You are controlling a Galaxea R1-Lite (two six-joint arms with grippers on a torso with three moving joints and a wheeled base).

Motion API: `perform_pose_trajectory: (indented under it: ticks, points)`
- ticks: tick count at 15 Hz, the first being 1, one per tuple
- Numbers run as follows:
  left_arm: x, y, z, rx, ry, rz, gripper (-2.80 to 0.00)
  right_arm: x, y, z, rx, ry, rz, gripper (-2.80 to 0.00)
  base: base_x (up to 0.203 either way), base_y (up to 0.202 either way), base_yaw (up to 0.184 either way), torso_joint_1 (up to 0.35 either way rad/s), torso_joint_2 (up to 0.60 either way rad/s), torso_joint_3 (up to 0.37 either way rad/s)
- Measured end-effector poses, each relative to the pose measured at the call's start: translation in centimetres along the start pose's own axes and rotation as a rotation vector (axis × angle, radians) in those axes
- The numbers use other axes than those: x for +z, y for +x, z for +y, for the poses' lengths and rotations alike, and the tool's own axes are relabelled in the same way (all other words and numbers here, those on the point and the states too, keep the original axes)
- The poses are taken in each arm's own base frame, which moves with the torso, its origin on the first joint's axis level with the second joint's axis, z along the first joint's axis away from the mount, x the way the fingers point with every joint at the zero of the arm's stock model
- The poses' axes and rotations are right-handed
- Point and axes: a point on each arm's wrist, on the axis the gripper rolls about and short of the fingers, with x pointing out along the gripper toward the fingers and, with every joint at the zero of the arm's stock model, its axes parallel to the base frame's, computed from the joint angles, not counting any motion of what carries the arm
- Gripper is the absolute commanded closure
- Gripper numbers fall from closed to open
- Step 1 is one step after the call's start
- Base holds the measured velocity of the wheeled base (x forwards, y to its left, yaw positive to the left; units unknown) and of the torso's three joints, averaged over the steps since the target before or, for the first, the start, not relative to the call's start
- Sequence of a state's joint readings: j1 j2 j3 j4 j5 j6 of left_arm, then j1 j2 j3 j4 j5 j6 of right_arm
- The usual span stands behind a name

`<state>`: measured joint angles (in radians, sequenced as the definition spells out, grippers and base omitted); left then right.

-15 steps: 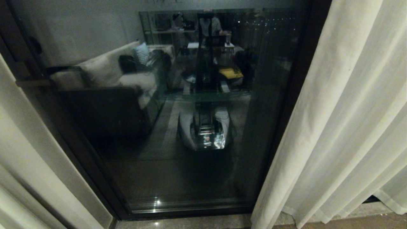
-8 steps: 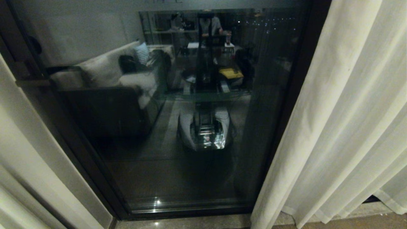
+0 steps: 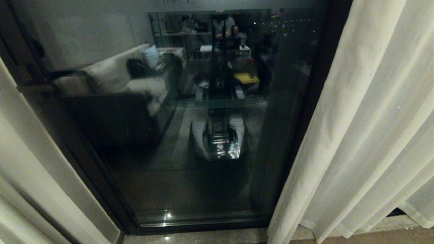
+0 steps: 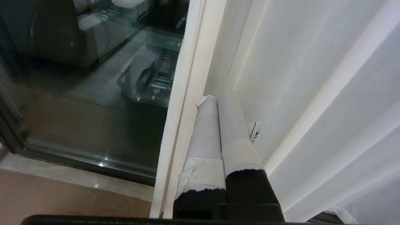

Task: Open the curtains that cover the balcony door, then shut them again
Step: Pull the inner curtains open on both sides

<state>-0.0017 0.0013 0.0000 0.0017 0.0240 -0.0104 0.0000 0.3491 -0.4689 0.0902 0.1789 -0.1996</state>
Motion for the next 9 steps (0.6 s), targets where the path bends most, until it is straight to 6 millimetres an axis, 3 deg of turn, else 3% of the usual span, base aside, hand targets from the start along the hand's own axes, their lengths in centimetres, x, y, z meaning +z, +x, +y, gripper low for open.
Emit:
perform_pose_trajectory:
  ticks: [1, 2, 9]
  points:
    - [0.0, 0.0, 0.0, 0.0, 0.0, 0.0, 0.0, 1.3, 0.8, -0.4, 0.003, 0.002, 0.007, 0.0, 0.0, 0.0, 0.0, 0.0, 0.0, 0.0]
    - [0.0, 0.0, 0.0, 0.0, 0.0, 0.0, 0.0, 2.7, 1.6, -0.8, 0.007, 0.003, 0.012, -2.8, 0.0, 0.0, 0.0, 0.0, 0.0, 0.0]
    - [0.0, 0.0, 0.0, 0.0, 0.0, 0.0, 0.0, 9.6, 6.7, -3.0, 0.028, 0.001, -0.02, -2.8, 0.0, 0.0, 0.0, 0.0, 0.0, 0.0]
